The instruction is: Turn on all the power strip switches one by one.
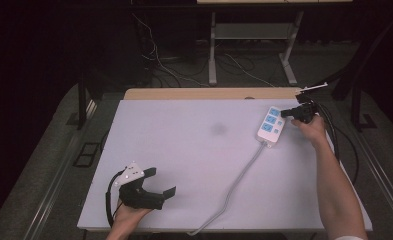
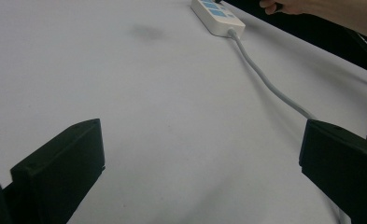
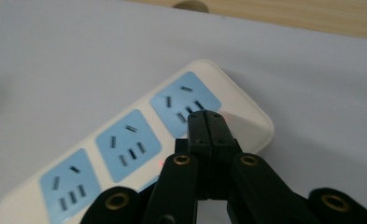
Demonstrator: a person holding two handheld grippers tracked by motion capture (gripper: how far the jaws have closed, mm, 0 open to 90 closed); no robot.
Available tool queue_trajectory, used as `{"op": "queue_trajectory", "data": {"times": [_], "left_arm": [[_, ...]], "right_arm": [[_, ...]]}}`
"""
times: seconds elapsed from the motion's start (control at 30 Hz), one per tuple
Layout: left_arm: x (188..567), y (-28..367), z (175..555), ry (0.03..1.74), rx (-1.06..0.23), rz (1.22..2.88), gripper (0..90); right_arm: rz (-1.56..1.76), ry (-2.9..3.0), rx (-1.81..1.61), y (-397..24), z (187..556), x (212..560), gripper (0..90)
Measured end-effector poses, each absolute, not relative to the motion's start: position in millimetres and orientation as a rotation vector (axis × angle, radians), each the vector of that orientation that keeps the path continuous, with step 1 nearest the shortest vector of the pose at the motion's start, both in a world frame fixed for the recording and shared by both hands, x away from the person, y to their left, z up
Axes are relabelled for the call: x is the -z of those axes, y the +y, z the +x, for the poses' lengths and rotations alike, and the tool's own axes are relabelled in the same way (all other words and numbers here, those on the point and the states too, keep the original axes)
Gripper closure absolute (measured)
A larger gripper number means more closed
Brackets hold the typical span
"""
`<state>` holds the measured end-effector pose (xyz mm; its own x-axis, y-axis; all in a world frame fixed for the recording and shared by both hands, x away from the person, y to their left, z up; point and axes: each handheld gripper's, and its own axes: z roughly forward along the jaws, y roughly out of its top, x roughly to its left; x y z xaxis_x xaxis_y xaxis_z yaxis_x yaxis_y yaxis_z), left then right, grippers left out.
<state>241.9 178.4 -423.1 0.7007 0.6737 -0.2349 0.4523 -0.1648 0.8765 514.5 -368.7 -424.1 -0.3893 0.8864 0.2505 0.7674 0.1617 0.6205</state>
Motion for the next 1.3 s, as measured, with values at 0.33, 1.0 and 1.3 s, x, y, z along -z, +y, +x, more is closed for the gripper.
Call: {"op": "queue_trajectory", "data": {"times": [0.33, 1.0, 1.3], "left_arm": [[422.5, 177.1, 240.5, 0.885, -0.250, 1.805, 0.0], [421.4, 174.3, 239.8, 0.870, -0.242, 1.804, 0.0], [421.8, 172.3, 239.8, 0.859, -0.233, 1.807, 0.0]], "right_arm": [[1.581, 2.236, -1.056, -366.0, 507.8, 406.1, 90.0], [1.565, 2.178, -1.237, -360.9, 459.1, 375.6, 48.9], [1.562, 2.207, -1.285, -350.4, 427.2, 371.0, 1.8]]}}
